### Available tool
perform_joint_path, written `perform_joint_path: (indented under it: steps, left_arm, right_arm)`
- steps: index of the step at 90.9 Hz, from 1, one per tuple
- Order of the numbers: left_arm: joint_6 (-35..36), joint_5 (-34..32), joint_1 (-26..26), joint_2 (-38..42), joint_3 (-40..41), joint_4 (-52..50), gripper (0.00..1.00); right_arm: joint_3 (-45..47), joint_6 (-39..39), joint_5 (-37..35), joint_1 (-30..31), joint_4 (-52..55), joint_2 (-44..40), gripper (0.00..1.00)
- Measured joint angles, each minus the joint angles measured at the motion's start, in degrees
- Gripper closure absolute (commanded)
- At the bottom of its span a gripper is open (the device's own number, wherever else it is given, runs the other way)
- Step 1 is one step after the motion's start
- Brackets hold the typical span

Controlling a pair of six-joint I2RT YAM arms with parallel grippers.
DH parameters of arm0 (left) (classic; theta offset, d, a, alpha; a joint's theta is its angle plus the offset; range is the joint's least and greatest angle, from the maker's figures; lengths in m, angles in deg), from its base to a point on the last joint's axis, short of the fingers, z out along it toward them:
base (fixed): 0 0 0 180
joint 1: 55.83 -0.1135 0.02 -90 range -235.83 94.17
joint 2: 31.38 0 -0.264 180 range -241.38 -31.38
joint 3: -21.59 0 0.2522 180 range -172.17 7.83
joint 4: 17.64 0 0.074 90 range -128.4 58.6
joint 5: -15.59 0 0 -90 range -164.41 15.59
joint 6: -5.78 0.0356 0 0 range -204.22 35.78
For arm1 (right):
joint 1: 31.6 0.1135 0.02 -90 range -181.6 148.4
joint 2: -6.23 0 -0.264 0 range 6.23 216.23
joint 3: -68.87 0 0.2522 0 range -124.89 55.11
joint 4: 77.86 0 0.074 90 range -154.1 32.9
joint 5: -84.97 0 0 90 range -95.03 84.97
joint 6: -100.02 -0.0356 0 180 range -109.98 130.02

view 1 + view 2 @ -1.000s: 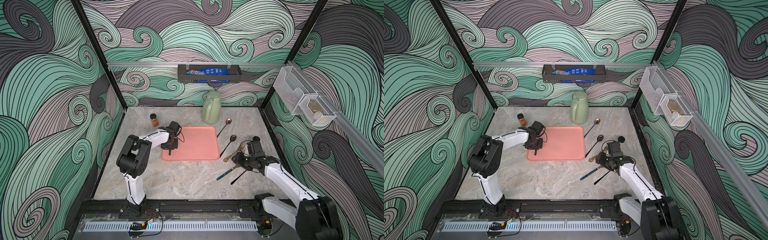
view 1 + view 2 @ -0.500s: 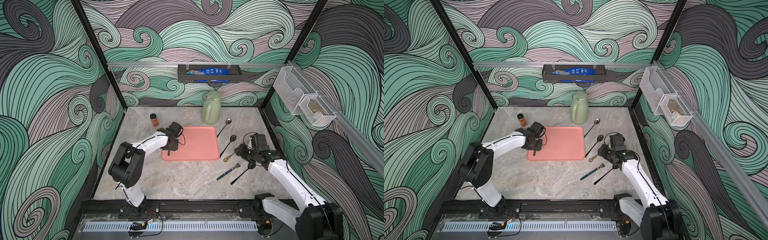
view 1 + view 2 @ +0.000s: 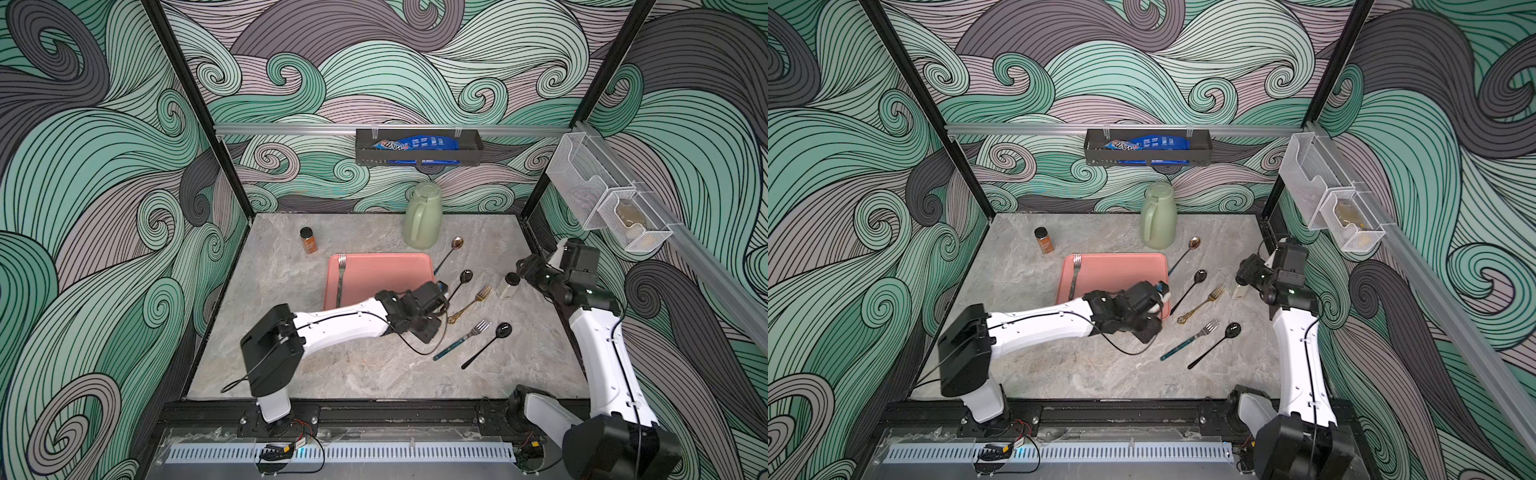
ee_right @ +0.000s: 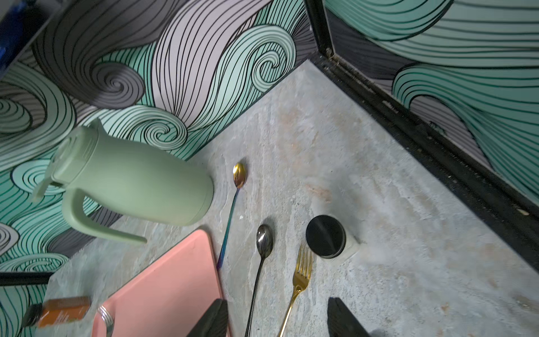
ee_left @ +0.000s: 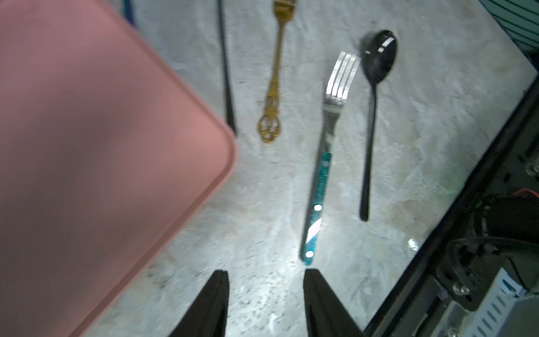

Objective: Set the spoon and fork side by side
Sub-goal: Pick up the spoon from the center of the board.

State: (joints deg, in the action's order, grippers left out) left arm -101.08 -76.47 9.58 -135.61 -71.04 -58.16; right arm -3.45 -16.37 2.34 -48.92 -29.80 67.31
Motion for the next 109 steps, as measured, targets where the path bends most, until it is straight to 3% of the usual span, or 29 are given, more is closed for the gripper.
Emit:
perform_joint_path:
  steps: [16,31,56,109]
  left_arm:
    - [1.95,0.26,7.65,-10.73,-10.82,-1.01,0.56]
    - [3.3,0.7,10.51,-18.75,-18.97,-3.43,0.58]
    - [4.92,-1.55,10.82,-29.22,-29.92,-9.27,0.59]
    - [6.97,-6.75,10.38,-38.23,-41.92,-9.9,0.64]
  right_arm:
    - [-3.15,1.66,0.72,-2.51,1.09,0.0,0.4]
    - [-5.7,2.67,0.76,-2.64,2.73,0.0,0.4]
    - [-8.22,4.83,1.01,-2.64,5.51,-0.15,0.4]
    - [-11.28,5.9,6.23,-2.64,7.41,-1.05,0.4]
